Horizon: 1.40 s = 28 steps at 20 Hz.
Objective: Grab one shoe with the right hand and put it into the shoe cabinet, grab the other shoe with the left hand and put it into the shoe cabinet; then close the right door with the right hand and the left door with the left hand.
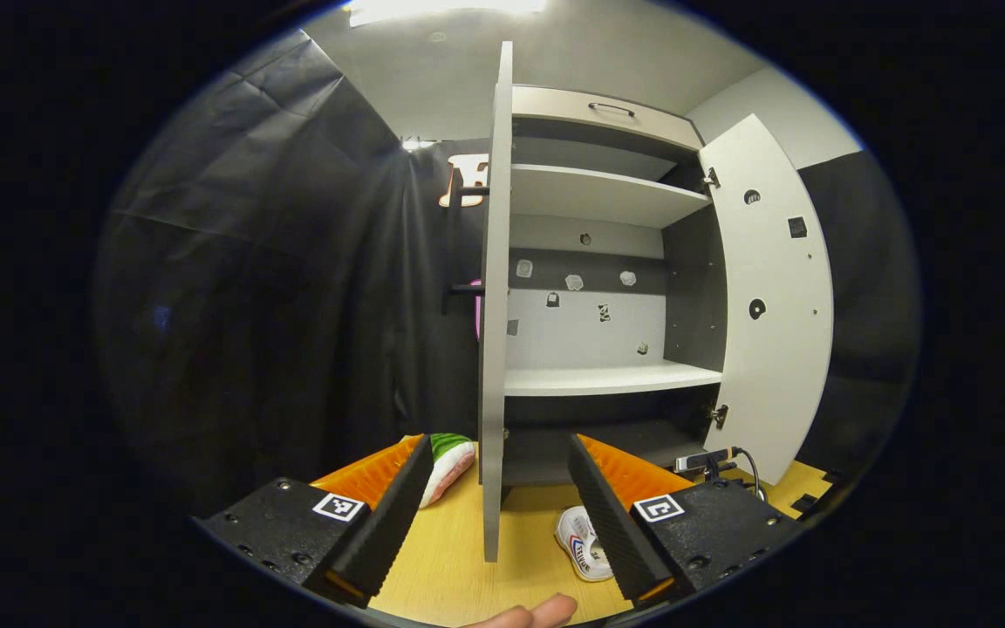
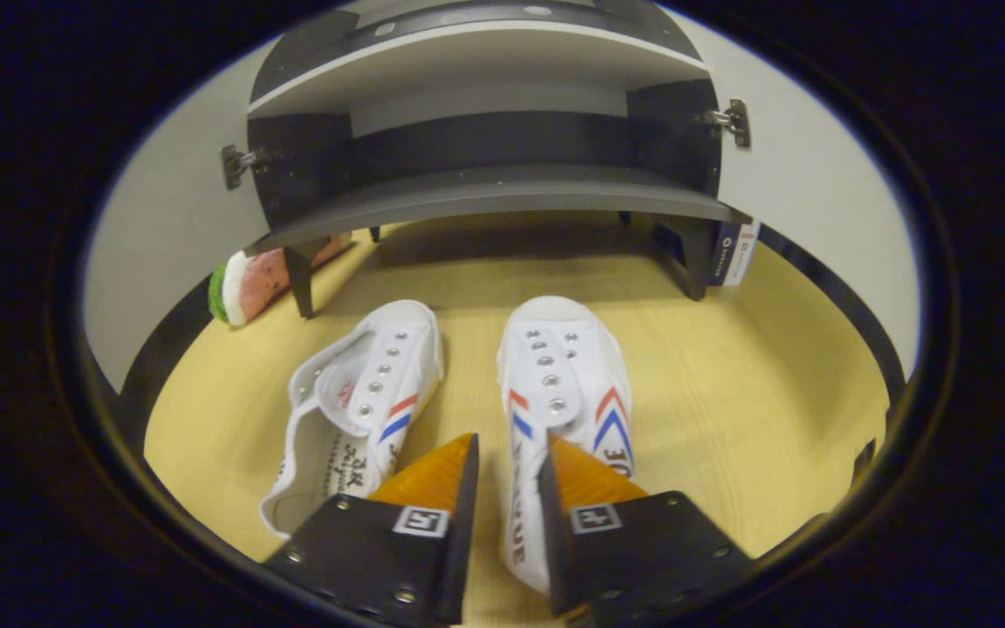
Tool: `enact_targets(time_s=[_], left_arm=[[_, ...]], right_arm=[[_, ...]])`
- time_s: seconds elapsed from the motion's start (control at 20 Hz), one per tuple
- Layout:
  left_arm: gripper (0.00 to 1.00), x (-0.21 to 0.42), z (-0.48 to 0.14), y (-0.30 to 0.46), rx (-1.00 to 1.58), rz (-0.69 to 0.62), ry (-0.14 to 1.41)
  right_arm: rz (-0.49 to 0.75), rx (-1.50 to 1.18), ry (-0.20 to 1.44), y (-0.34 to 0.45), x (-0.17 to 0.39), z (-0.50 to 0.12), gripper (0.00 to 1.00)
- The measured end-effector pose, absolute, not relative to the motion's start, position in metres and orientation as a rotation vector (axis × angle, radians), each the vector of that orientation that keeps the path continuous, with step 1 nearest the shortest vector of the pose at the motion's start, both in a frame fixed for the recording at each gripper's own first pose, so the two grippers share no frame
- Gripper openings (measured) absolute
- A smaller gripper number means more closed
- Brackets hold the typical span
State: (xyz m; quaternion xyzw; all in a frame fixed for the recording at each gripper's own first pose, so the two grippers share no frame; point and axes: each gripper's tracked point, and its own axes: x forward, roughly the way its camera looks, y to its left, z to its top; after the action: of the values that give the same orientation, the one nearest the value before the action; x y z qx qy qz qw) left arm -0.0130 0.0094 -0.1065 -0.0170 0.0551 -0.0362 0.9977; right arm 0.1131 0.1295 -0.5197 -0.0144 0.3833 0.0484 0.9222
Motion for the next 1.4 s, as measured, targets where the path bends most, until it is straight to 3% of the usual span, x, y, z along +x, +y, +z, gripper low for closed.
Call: enact_targets(time_s=[0.1,0.15,0.2,0.25,0.3,0.4,0.6,0.65,0.95,1.25,1.4], left_arm=[[0.96,-0.015,-0.107,0.010,-0.039,-0.076,0.110],[0.96,-0.016,-0.108,0.009,-0.044,-0.079,0.113],[0.96,-0.015,-0.109,0.008,-0.046,-0.080,0.113],[0.93,-0.015,-0.110,0.009,-0.046,-0.081,0.115],[1.00,-0.016,-0.110,0.008,-0.045,-0.085,0.119],[0.94,-0.018,-0.111,0.006,-0.049,-0.100,0.119],[1.00,-0.022,-0.109,0.004,-0.056,-0.117,0.111],[0.96,-0.023,-0.110,0.002,-0.055,-0.121,0.113],[0.96,-0.025,-0.116,-0.003,-0.056,-0.138,0.124],[0.96,-0.029,-0.125,-0.022,-0.076,-0.211,0.143],[0.96,-0.024,-0.129,-0.019,-0.051,-0.184,0.143]], right_arm=[[0.080,0.046,0.776,0.133,0.122,-0.523,0.08],[0.095,0.074,0.766,0.134,0.126,-0.525,0.08],[0.111,0.082,0.753,0.135,0.123,-0.521,0.01],[0.124,0.068,0.731,0.132,0.125,-0.519,0.01],[0.134,0.053,0.700,0.130,0.124,-0.515,0.01],[0.145,0.068,0.647,0.126,0.121,-0.506,0.01],[0.171,0.076,0.566,0.119,0.110,-0.486,0.01],[0.173,0.075,0.551,0.118,0.107,-0.479,0.00],[0.198,0.102,0.506,0.113,0.098,-0.444,0.00],[0.230,0.092,0.397,0.108,0.108,-0.357,0.00],[0.259,0.070,0.317,0.109,0.123,-0.294,0.00]])
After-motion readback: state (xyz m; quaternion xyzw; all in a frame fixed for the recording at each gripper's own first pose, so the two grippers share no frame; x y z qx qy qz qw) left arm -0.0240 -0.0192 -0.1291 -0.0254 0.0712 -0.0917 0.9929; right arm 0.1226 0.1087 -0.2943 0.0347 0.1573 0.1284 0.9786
